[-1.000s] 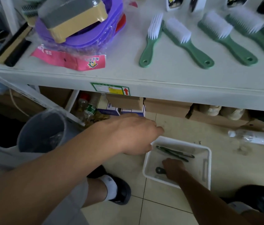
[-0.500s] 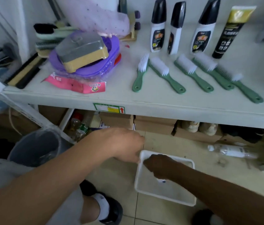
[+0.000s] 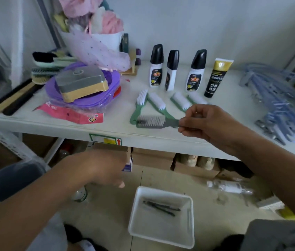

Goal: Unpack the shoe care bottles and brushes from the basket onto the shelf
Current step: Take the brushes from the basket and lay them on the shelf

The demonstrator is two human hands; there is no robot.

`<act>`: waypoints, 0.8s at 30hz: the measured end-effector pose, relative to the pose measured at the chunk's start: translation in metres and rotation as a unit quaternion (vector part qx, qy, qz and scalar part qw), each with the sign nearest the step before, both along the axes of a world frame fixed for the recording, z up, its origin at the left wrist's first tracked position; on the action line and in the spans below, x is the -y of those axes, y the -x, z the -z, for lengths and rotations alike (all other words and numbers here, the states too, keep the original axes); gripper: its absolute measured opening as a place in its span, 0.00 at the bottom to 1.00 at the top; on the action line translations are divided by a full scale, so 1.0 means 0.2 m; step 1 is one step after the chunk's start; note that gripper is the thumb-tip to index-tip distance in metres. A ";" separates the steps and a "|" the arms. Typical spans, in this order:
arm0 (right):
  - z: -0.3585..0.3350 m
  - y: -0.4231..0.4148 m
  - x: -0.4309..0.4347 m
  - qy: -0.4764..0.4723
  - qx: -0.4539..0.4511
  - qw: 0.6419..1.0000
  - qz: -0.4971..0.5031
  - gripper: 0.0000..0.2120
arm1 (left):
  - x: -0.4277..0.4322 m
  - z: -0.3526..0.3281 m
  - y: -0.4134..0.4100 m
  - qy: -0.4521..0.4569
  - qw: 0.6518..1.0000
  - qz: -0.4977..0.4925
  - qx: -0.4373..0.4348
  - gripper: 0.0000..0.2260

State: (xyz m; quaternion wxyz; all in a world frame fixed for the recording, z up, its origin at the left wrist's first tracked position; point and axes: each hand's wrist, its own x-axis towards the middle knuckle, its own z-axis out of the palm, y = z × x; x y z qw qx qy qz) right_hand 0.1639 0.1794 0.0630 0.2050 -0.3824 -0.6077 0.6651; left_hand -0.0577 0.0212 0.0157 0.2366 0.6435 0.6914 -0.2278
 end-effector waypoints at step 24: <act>0.16 -0.01 0.13 -0.261 0.251 0.926 -0.109 0.05 | -0.02 0.03 -0.10 0.070 0.995 0.070 -0.011 0.30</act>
